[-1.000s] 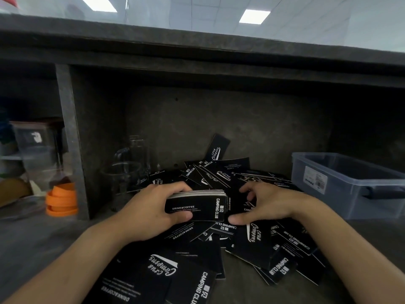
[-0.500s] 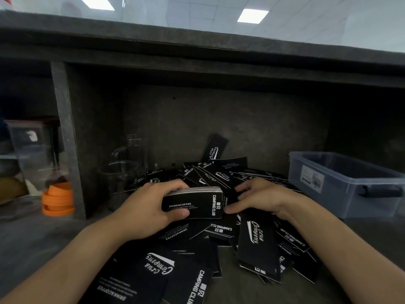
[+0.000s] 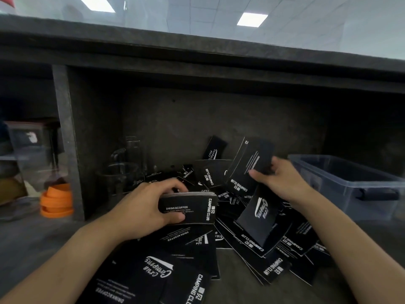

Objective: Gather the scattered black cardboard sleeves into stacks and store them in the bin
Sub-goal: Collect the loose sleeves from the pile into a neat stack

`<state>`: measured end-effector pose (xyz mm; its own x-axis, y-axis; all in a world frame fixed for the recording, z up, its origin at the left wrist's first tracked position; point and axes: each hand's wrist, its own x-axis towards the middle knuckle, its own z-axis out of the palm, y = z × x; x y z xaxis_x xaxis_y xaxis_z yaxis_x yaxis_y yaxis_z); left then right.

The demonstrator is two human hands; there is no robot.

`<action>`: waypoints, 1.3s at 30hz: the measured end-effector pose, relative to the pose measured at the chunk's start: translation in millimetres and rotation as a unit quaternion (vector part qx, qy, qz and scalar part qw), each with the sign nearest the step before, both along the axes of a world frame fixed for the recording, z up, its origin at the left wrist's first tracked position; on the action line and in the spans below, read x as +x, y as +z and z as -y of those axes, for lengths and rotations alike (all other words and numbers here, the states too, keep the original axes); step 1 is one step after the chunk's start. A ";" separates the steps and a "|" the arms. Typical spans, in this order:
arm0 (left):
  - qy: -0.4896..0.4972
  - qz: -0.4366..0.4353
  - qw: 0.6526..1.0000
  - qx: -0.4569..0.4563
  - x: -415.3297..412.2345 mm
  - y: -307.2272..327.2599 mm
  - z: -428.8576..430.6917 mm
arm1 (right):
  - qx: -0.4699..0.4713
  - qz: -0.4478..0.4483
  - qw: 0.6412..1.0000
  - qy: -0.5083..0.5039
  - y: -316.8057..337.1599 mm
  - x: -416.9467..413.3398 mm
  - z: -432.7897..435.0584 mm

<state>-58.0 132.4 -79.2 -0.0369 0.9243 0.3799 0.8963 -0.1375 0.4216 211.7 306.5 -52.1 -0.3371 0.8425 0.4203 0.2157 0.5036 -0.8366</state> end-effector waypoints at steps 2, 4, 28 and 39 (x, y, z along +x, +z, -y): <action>0.018 -0.014 1.000 -0.009 -3.9 0.7 -0.7 | 0.016 0.085 0.996 -0.007 -9.6 -4.0 -5.2; 0.024 -0.016 0.999 -0.013 -6.2 0.3 -0.5 | 0.056 0.097 0.994 -0.014 -11.7 -6.7 -7.9; -0.019 0.050 0.999 0.009 3.4 -1.7 2.5 | -0.055 0.058 0.967 0.242 -15.3 -19.0 18.9; -0.046 0.048 0.998 0.004 0.8 -3.1 -0.8 | 0.070 -0.068 0.981 0.169 -9.4 -29.5 31.1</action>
<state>-57.3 133.2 -82.3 0.0106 0.9222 0.3866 0.8355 -0.2206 0.5033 182.2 275.4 -61.5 -0.5196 0.6225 0.5852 -0.0930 0.6397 -0.7630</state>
